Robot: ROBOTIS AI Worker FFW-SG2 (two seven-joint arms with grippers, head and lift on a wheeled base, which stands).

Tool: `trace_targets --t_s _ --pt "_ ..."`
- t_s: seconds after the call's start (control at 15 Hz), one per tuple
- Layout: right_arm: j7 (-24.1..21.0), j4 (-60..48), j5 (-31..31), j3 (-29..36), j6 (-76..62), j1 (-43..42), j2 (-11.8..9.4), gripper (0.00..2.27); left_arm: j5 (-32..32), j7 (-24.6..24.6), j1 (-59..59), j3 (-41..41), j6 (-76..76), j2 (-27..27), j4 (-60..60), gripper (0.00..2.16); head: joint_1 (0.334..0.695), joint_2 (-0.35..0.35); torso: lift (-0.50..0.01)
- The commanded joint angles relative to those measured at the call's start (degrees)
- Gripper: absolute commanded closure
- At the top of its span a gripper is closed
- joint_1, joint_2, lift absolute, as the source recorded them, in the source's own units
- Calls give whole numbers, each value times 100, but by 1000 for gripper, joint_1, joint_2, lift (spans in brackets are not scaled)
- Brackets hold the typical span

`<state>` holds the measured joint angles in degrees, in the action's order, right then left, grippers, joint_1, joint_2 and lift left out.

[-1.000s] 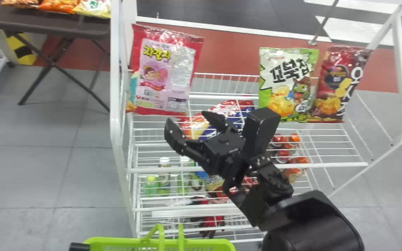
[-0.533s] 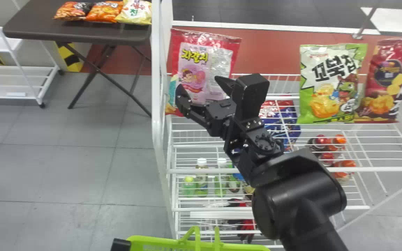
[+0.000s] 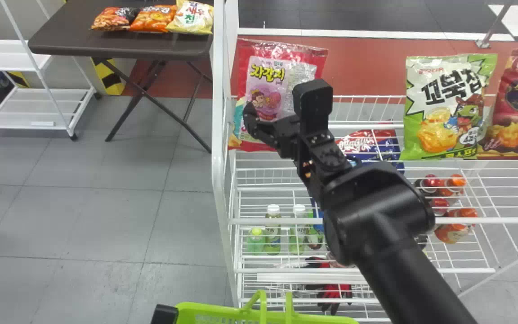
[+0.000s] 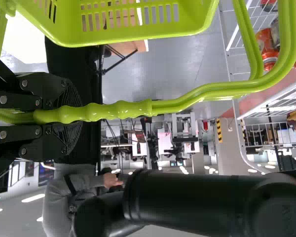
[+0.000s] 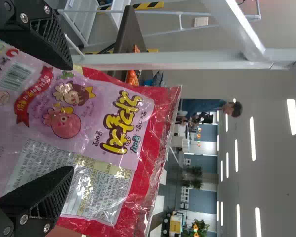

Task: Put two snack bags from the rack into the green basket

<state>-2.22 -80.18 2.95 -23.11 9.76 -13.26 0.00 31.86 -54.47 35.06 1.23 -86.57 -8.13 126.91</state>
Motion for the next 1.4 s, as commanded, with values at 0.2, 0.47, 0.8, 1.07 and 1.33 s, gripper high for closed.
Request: trace_targets --t_s 0.2,0.47,0.8,1.07,1.33 --pt "108 600 180 -9 22 -582 5 1092 58 -37 -60 132 118 4 -193 1517 695 5 -7" --pt "266 565 206 -27 339 -511 5 1899 58 7 -184 88 118 39 -307 1517 695 14 -7" --pt "222 362 233 -27 444 -309 5 2128 93 7 -122 97 100 22 -245 1517 695 12 -7" --pt "187 -596 233 -9 567 280 5 2128 137 -29 -43 115 118 31 -184 1517 695 20 -7" --pt "73 -1861 233 35 602 1027 -326 2128 119 33 -25 35 118 39 -96 1517 695 29 -7"
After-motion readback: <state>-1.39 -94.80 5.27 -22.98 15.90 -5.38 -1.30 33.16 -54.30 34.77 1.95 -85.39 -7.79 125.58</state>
